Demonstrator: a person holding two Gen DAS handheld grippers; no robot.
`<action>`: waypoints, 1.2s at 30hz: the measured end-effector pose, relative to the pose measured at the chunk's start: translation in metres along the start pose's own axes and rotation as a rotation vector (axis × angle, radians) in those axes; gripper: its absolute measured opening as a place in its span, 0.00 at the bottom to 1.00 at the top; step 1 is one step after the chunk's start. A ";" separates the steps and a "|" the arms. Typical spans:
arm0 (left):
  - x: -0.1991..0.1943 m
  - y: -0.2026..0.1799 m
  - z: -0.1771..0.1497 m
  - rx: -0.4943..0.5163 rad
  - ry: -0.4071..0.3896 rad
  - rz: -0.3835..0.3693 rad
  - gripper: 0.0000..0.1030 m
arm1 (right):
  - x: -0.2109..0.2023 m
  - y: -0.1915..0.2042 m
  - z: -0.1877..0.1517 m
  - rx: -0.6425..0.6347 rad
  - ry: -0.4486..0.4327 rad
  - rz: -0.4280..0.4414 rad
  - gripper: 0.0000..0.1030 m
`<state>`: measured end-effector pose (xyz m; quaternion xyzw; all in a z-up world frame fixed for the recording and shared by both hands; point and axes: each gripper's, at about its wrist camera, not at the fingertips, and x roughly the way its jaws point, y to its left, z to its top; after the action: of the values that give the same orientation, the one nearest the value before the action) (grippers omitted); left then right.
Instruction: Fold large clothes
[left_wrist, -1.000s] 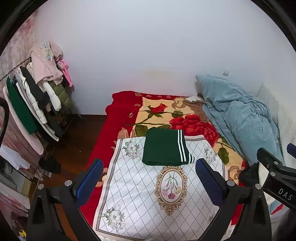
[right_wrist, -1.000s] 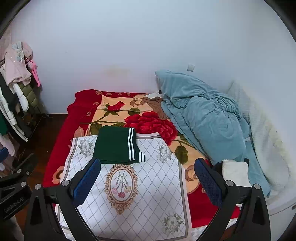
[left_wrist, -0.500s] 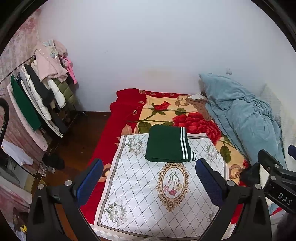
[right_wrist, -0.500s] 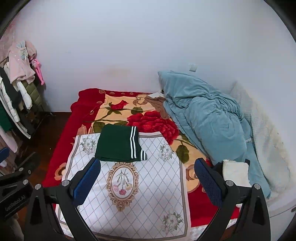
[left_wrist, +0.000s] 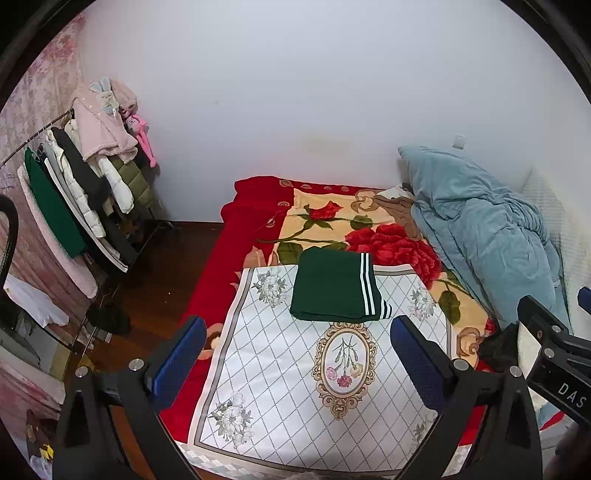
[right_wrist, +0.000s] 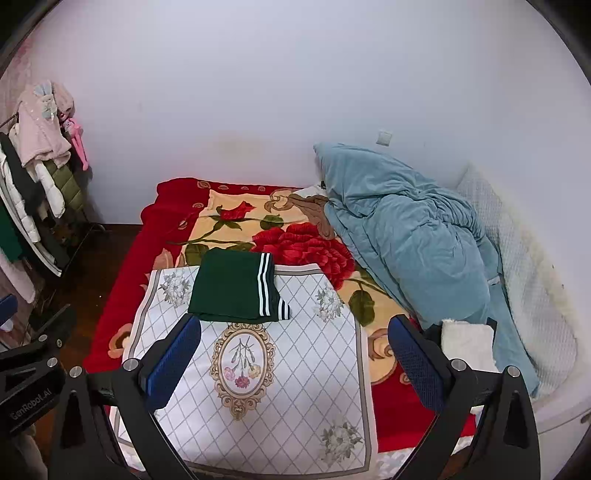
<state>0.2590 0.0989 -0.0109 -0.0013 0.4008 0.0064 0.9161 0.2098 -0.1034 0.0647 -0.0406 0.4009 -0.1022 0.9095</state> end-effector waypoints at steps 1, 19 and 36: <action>0.000 0.000 0.000 0.000 0.000 -0.002 0.98 | -0.002 0.000 0.000 0.000 -0.001 0.000 0.99; -0.008 -0.001 0.000 0.004 -0.010 0.003 0.98 | -0.007 -0.003 -0.002 0.009 -0.006 0.007 0.99; -0.011 -0.001 0.001 0.002 -0.015 0.001 0.98 | -0.010 0.005 0.009 -0.003 -0.003 0.023 0.99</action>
<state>0.2521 0.0980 -0.0017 -0.0001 0.3940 0.0062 0.9191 0.2105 -0.0963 0.0770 -0.0378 0.4004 -0.0912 0.9110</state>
